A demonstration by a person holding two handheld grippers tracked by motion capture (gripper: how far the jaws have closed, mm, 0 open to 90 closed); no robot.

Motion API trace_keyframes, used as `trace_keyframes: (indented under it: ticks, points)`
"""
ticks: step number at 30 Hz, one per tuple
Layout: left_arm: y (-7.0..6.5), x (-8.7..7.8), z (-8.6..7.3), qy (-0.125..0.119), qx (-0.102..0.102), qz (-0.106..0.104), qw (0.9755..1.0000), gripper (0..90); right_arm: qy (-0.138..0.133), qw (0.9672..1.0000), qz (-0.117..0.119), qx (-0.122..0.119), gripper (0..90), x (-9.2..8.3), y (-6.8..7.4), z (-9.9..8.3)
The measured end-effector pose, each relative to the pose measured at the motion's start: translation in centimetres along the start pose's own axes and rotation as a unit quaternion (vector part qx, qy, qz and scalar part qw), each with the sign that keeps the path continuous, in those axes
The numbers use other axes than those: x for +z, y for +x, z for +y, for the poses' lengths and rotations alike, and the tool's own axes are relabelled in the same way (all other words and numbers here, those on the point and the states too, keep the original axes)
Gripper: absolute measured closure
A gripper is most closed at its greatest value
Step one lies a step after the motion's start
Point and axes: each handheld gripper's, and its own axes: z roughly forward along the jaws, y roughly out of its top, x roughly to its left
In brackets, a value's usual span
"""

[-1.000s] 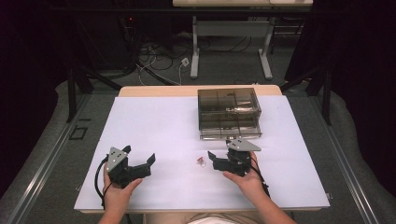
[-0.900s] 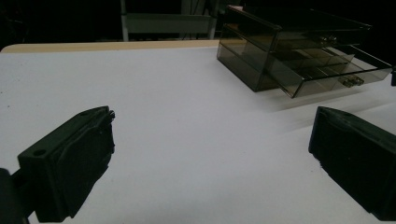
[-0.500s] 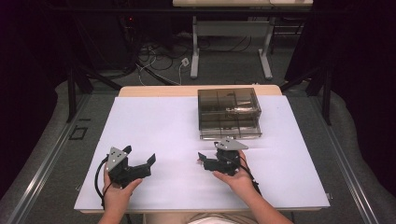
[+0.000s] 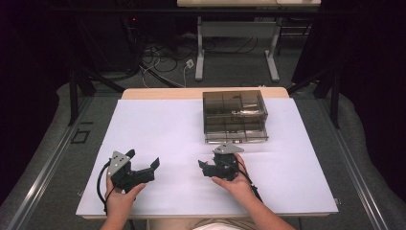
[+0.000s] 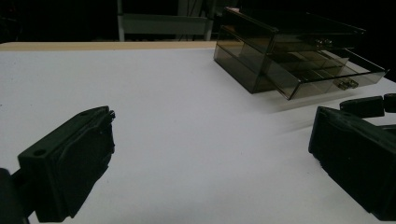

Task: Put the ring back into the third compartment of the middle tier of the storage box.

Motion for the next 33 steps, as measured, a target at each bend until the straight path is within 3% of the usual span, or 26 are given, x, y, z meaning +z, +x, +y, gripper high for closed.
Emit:
trace_keyframes:
  ticks: [1, 8, 11, 12, 20, 23, 24, 25, 31, 33]
  points:
    - [0.0, 0.0, 0.0, 0.000, 0.000, 0.000, 1.0000, 0.3, 0.012, 0.9999, 0.000, -0.002, 27.7, 0.0, 0.0, 0.0]
    - [0.1, 0.0, 0.0, 0.003, 0.001, -0.002, 1.0000, 0.6, 0.011, 0.9999, -0.006, -0.007, 30.1, 1.0, 0.3, -0.4]
    - [0.1, 0.1, 0.0, 0.003, 0.001, -0.001, 1.0000, 0.8, 0.023, 0.9996, -0.011, -0.010, 34.6, 1.4, 0.4, -0.5]
    - [0.1, 0.1, 0.0, 0.002, 0.000, -0.001, 1.0000, 0.8, 0.014, 0.9998, -0.012, -0.009, 35.4, 1.6, 0.4, -0.6]
    - [0.2, 0.1, -0.1, 0.000, -0.004, -0.002, 1.0000, 0.9, 0.024, 0.9994, -0.021, -0.016, 45.2, 2.2, 0.4, -0.9]
    - [0.2, 0.1, -0.1, 0.000, -0.004, -0.001, 1.0000, 0.9, 0.028, 0.9993, -0.023, -0.008, 48.7, 2.1, 0.4, -0.9]
    - [0.2, 0.1, -0.1, 0.000, -0.003, -0.001, 1.0000, 0.9, 0.016, 0.9997, -0.019, -0.009, 49.2, 2.3, 0.4, -1.0]
    - [0.2, 0.1, -0.1, 0.000, -0.004, -0.001, 1.0000, 0.9, 0.028, 0.9993, -0.021, -0.014, 50.0, 2.2, 0.4, -0.9]
    - [0.2, 0.1, -0.1, 0.000, -0.005, -0.001, 1.0000, 1.0, 0.040, 0.9987, -0.021, -0.024, 55.0, 2.4, 0.4, -1.1]
    - [0.3, 0.1, -0.1, 0.000, -0.006, -0.001, 1.0000, 1.1, 0.033, 0.9988, -0.022, -0.028, 56.6, 2.6, 0.5, -1.2]
